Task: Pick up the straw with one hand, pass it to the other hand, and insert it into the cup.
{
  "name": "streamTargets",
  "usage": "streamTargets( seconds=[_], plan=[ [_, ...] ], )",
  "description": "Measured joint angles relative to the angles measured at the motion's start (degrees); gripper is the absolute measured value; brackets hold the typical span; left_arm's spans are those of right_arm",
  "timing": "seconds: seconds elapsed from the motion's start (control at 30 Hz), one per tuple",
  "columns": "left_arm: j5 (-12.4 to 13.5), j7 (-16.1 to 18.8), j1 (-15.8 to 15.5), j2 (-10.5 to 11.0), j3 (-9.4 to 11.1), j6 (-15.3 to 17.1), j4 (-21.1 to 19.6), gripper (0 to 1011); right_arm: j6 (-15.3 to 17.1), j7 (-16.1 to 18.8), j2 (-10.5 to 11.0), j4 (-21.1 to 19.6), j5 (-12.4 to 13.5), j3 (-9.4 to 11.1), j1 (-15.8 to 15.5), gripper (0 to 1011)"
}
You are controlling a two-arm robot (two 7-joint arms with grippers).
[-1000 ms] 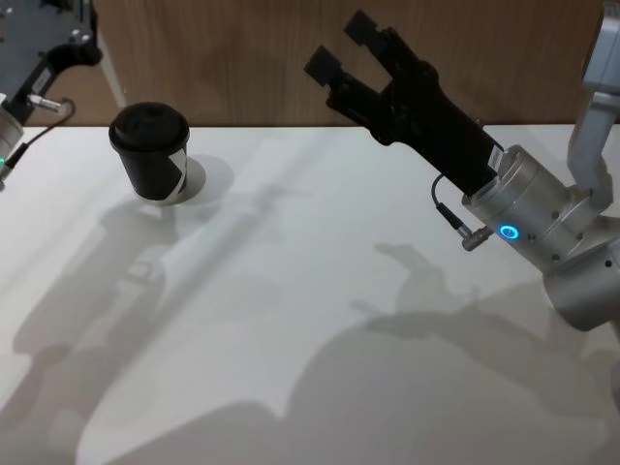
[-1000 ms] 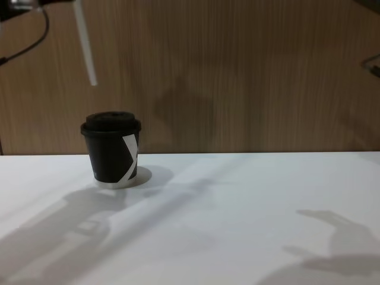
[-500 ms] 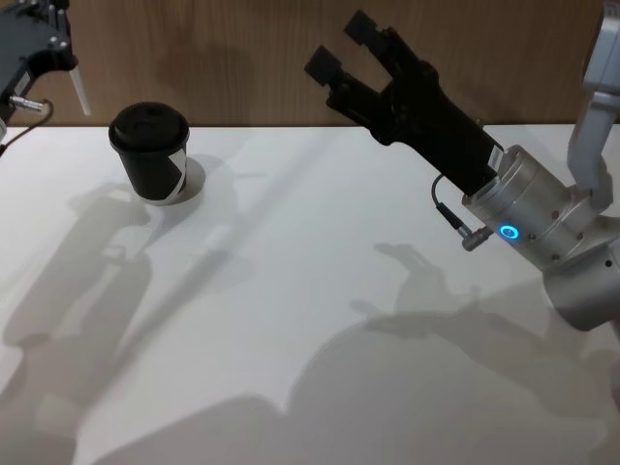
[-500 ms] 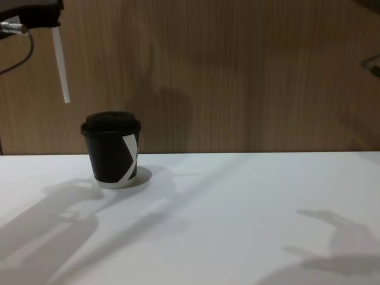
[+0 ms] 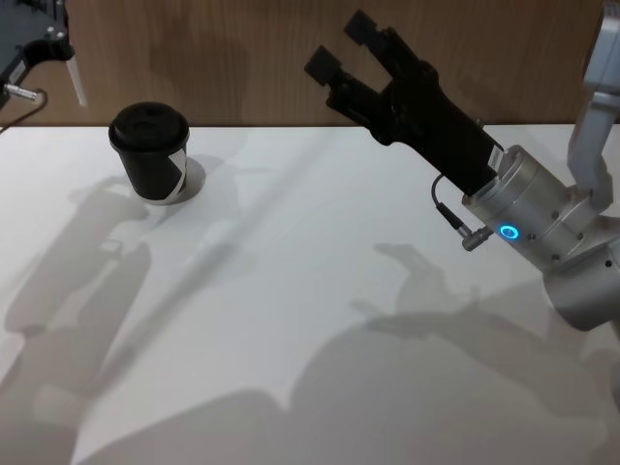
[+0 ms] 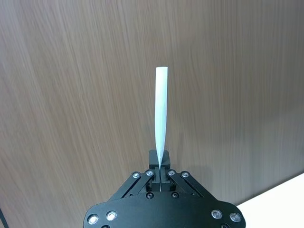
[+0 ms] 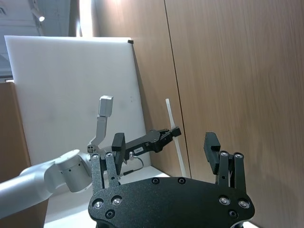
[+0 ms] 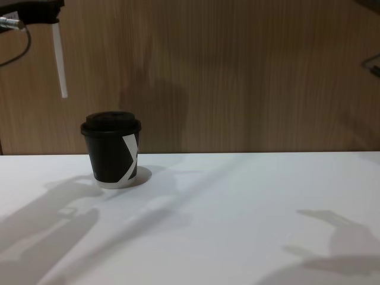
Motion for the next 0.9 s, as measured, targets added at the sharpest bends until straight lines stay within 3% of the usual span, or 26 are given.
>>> streamTargets(
  seconds=[0.9],
  plan=[
    [-0.1, -2.3, 0.0, -0.4, -0.7, -0.2, -0.1, 7, 0.0, 0.0, 0.0, 0.0, 0.0, 0.0, 0.0, 1001]
  ],
)
